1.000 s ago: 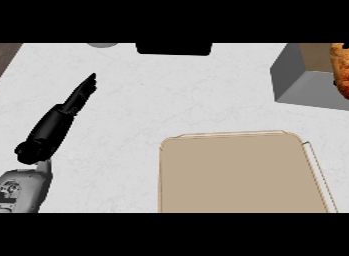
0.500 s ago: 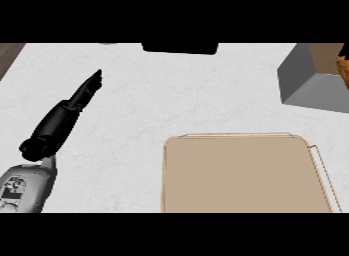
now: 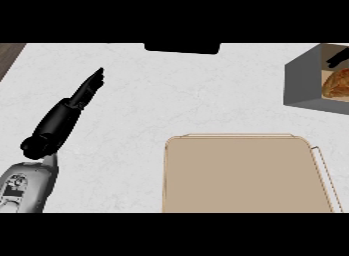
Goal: Pick the croissant from the tray and place it in the cardboard box
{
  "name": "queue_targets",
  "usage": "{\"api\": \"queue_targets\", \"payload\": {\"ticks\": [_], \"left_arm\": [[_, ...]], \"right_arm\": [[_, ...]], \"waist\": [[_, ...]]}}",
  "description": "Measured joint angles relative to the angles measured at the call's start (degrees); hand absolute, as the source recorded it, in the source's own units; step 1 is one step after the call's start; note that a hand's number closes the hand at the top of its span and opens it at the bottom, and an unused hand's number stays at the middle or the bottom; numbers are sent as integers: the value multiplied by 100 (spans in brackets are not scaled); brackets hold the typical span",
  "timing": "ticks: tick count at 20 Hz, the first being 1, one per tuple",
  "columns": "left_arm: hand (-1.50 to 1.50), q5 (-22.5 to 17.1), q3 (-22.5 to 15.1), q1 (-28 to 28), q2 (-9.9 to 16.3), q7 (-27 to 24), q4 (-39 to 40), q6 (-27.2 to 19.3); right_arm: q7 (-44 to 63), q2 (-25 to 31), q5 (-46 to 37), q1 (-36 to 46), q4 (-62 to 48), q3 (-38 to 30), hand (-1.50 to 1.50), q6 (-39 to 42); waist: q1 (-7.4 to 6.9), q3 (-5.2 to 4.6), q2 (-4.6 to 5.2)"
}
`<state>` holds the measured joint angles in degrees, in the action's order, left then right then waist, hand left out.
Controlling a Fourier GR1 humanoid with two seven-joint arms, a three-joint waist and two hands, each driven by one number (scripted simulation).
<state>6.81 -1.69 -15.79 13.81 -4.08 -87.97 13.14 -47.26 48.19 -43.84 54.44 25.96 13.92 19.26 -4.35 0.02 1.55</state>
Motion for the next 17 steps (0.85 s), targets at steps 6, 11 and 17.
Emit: {"api": "queue_targets", "payload": {"ticks": [6, 11, 17], "left_arm": [[0, 17, 28, -52, -23, 35, 53, -36], [0, 30, 45, -48, -12, 36, 34, -52], [0, 13, 50, -7, 20, -18, -4, -2]], "right_arm": [[-330, -208, 833, 327, -489, -607, -150, 150], [164, -488, 2072, 523, -1131, -1591, -150, 766], [1142, -308, 3074, 839, -1860, -2492, -150, 1466]], "waist": [[32, 11, -7], [52, 13, -21], [-8, 31, 36]]}}
